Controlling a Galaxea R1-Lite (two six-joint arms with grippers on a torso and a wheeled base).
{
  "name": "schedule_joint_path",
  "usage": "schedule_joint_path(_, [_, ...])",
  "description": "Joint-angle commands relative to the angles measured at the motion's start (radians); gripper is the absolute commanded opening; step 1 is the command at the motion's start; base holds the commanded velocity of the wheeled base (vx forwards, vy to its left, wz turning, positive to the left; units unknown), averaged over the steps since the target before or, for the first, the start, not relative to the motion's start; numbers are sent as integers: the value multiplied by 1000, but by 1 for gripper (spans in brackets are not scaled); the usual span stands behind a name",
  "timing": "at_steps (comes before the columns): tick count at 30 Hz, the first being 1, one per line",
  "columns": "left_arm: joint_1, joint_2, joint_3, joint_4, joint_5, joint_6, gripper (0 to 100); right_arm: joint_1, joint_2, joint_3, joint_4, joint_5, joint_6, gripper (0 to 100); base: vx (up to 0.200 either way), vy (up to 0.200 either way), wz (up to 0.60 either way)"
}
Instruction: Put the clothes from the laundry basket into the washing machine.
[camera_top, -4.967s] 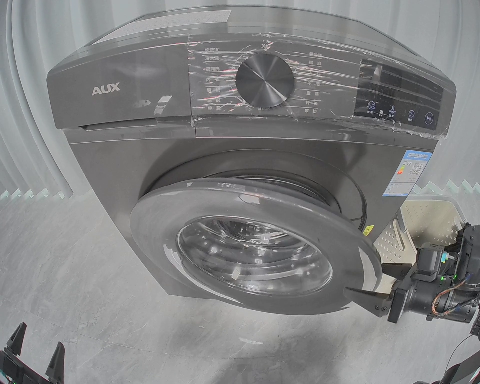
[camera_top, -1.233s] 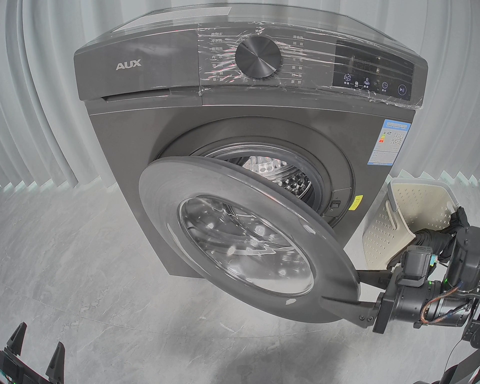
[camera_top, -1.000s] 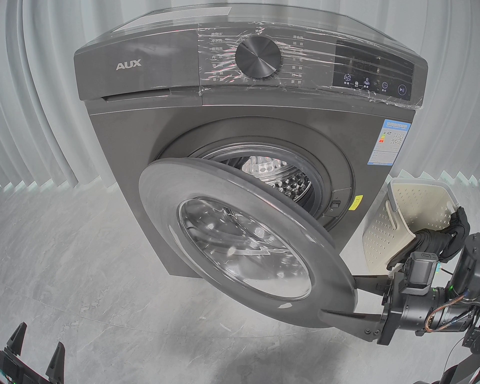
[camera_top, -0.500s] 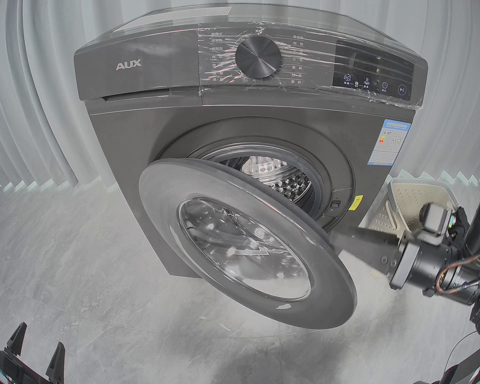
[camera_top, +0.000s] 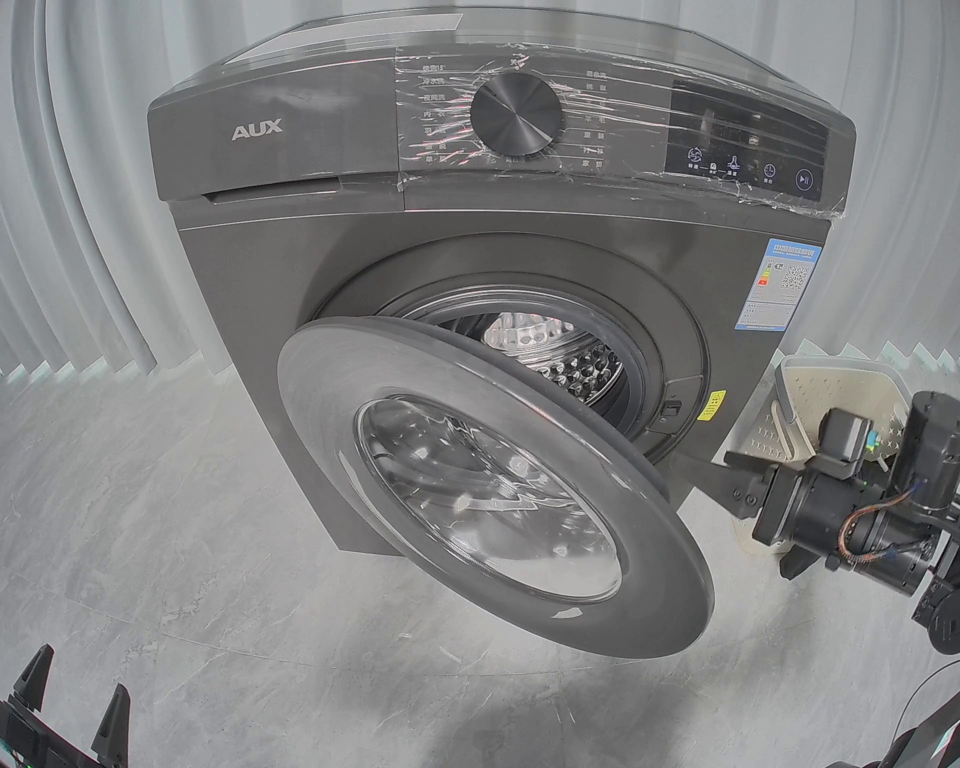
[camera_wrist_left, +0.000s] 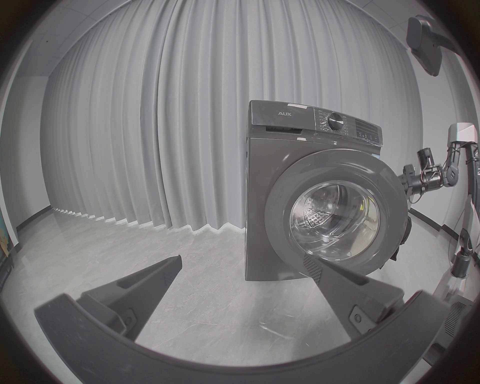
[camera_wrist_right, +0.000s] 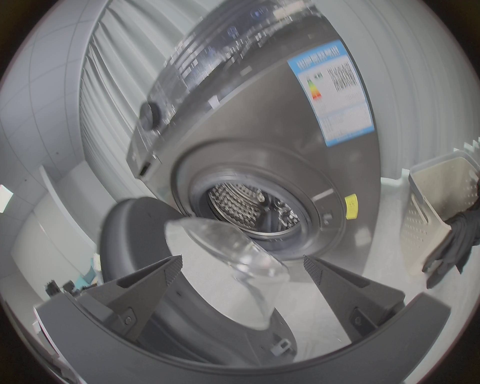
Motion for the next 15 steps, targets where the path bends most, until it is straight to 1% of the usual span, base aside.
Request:
schedule_joint_path(1, [0,-17,18,0,0,-2,100,17,75,42,-3,-13,-13,100,0,0,0])
schedule_joint_path(5, [0,-17,18,0,2,0,100,73,74,44,-2,-20,-13,100,0,0,0])
schedule_joint_path(7, [0,-17,18,0,2,0,100,113,69,58,-3,-20,-13,100,0,0,0])
schedule_joint_path(8, [0,-17,18,0,2,0,100,113,69,58,-3,-20,-13,100,0,0,0])
schedule_joint_path(10, [0,-17,18,0,0,0,100,166,54,73,-3,-20,-11,100,0,0,0])
schedule_joint_path(13, [0,-17,18,0,0,0,100,166,52,72,-5,-22,-11,100,0,0,0])
schedule_joint_path(15, [0,-17,18,0,0,-2,100,161,60,56,-5,-42,-8,100,0,0,0])
